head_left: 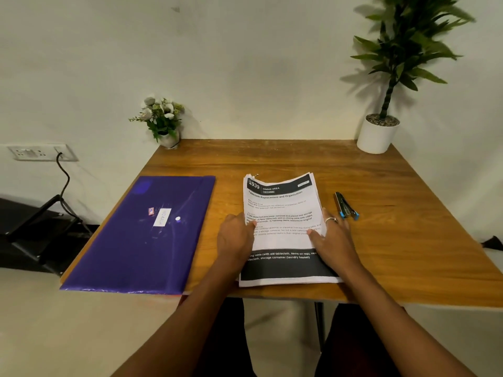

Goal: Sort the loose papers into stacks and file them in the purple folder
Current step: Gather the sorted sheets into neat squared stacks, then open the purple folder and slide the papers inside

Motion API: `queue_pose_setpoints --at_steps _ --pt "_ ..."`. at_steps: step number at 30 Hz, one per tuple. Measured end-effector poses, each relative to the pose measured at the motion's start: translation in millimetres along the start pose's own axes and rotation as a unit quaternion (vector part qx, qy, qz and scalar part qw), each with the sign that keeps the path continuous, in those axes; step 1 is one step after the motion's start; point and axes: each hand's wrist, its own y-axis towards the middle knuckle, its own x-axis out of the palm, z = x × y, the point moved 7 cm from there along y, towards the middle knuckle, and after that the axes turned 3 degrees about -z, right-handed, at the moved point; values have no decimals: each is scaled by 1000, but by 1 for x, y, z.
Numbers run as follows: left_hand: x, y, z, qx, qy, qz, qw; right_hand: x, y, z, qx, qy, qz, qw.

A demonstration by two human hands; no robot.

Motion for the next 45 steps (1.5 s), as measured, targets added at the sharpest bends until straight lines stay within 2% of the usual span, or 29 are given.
queue_pose_setpoints --at_steps 5,10,15,20,26,29,31,37,45 --pt "-9 -10 4 21 -38 9 999 -8 7 -6 23 -17 -13 1000" --pt "-13 -13 2 23 -87 47 995 -13 7 -7 -20 -44 62 997" --pt "-15 -8 -12 -24 -219 73 973 -12 11 -8 -39 29 60 997" --pt "-13 -9 -19 -26 -320 58 945 -15 9 -7 -12 224 17 974" --pt "-15 -11 -12 9 -397 34 917 -19 14 -2 -22 251 16 968" --pt "-18 -16 -14 -7 -431 25 902 -26 15 -4 -33 192 40 980" --pt "-21 -19 -17 -27 -464 26 885 -27 18 -6 -34 203 34 978" --pt "-23 -19 -18 -40 -502 6 864 -26 31 -28 -53 339 -34 939" --pt "-24 -20 -11 -38 -499 -14 865 -3 35 -36 39 484 -85 870"
